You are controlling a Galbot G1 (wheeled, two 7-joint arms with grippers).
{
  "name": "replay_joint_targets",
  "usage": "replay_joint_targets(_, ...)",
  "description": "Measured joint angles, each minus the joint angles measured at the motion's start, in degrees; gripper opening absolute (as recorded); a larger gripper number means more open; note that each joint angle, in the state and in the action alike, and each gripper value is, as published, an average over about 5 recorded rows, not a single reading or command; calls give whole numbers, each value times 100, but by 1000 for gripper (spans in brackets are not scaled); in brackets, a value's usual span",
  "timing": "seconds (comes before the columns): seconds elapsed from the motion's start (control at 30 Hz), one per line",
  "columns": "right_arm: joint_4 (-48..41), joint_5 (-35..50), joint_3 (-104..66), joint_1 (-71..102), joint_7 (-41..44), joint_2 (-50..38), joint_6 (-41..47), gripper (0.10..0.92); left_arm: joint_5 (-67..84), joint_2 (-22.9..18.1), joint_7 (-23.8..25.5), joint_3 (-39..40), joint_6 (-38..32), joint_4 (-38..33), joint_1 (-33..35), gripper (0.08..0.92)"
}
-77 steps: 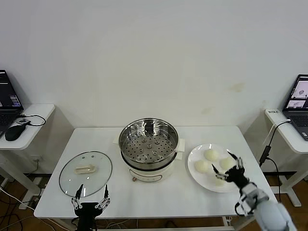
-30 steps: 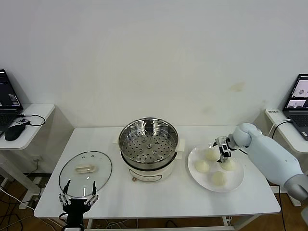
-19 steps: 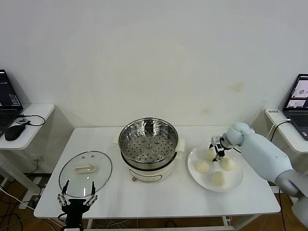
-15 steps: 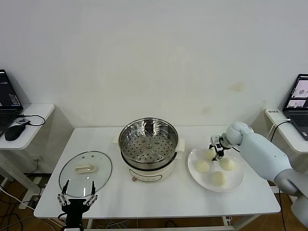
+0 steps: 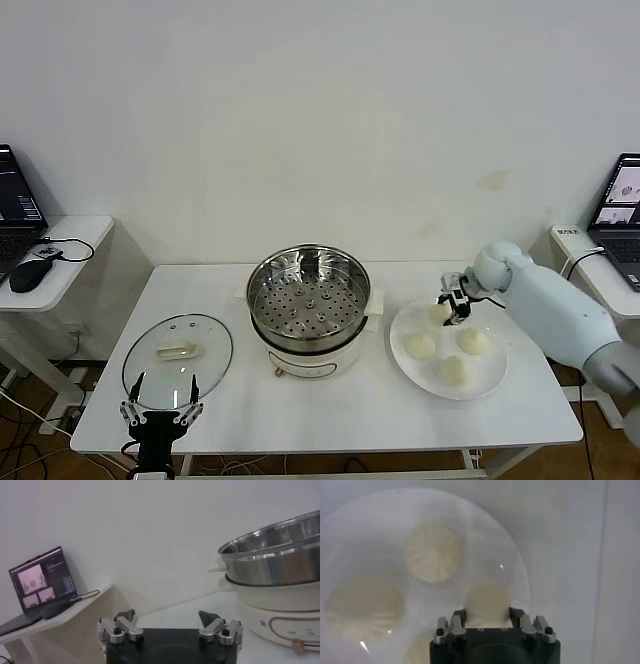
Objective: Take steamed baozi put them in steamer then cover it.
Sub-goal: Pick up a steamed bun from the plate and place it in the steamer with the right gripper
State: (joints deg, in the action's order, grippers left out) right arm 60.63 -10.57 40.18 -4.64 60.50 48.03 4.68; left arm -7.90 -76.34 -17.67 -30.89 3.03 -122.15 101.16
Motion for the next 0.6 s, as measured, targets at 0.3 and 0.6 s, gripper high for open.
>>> replay_joint_targets(0.3,498,1209,1067,-1486,-150,104,-25,569,138,59,-10,0,6,-10,-66,823)
replay_joint_targets(0.6,458,1964,1892,-2248,-467,1003,-332,569,241,62,-22,-88,1,-11,-139,823)
